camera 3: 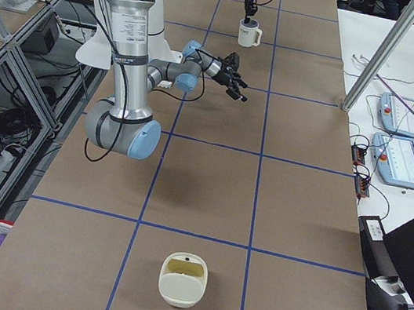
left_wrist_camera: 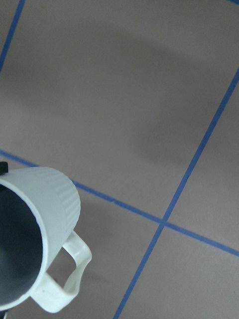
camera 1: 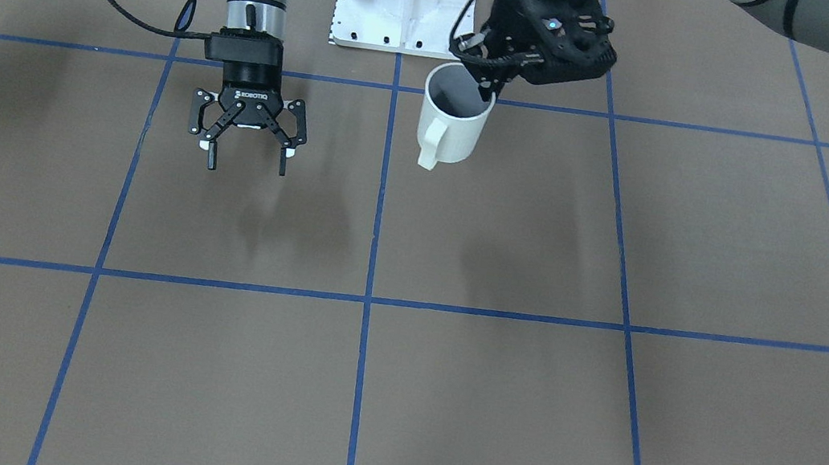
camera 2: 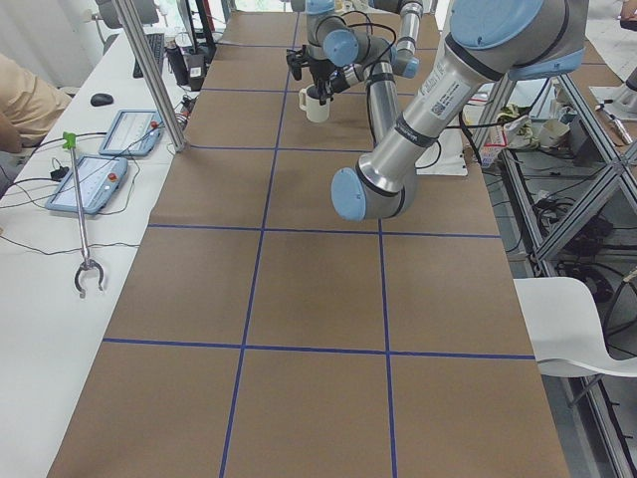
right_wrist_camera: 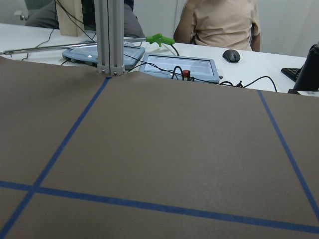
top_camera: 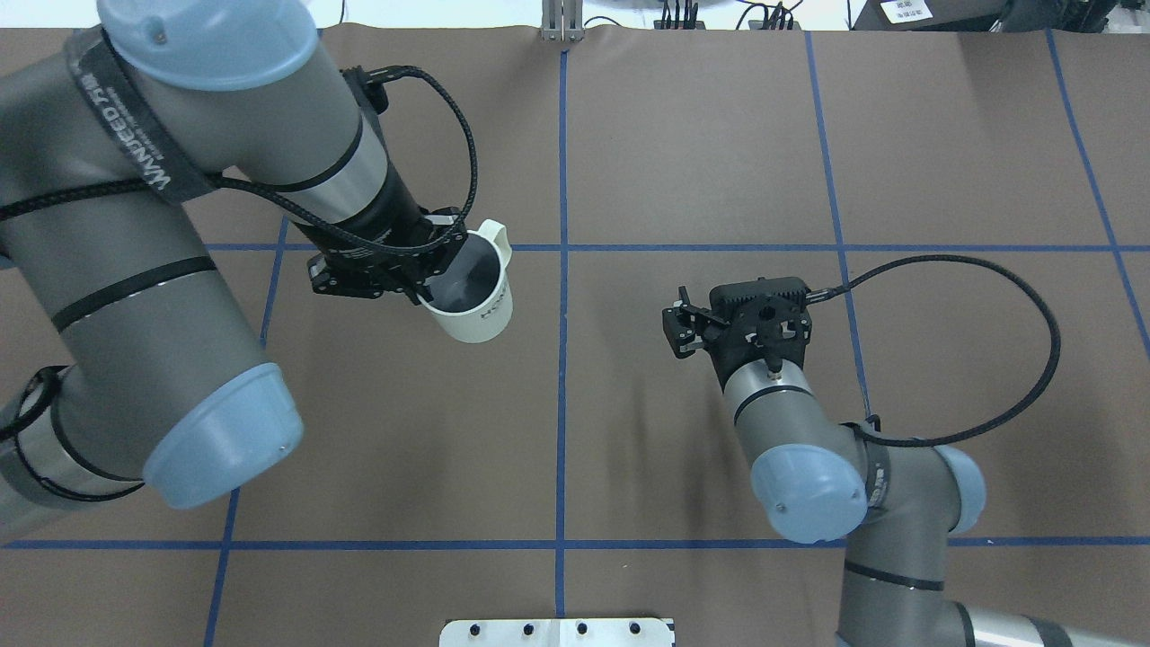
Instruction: Left arm hands cup to right arm to dump lemon
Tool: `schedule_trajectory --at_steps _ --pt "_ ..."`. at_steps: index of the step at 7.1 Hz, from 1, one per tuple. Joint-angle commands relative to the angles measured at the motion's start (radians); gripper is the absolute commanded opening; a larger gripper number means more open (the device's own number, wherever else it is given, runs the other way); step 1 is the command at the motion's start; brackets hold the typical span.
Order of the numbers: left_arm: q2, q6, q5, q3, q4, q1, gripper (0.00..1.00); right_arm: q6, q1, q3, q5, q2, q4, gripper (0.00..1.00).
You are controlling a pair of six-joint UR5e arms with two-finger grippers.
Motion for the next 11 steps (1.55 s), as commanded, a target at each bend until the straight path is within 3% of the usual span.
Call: schedule_trajectory --at_steps 1,3,4,5,6,8,11 --pt "0.291 0.286 -0.012 -0.059 -0.146 -0.120 0.00 -0.178 0.199 0.118 0.332 -0.152 0.000 1.00" --pt "0.506 0.491 -0.051 0.005 -0.369 -0.222 0.00 -0.298 0.445 0.185 0.711 -0.289 -0.001 1.00" --pt "0.556 0.666 -0.150 0.080 -0.393 -0.312 0.00 -0.441 0.629 0.171 0.989 -0.329 -0.009 1.00" --pt "0.582 0.789 -0.164 0.146 -0.393 -0.363 0.00 -0.545 0.798 0.154 1.195 -0.371 -0.020 1.00" --pt "0.583 0.860 -0.164 0.218 -0.404 -0.389 0.00 -0.632 0.904 0.148 1.305 -0.400 -0.052 1.00" --pt "0.625 0.934 -0.214 0.263 -0.402 -0.405 0.00 -0.800 0.971 0.151 1.348 -0.400 -0.188 1.00" --pt "0.641 0.925 -0.258 0.283 -0.402 -0.400 0.00 -0.800 0.968 0.140 1.349 -0.382 -0.257 1.00"
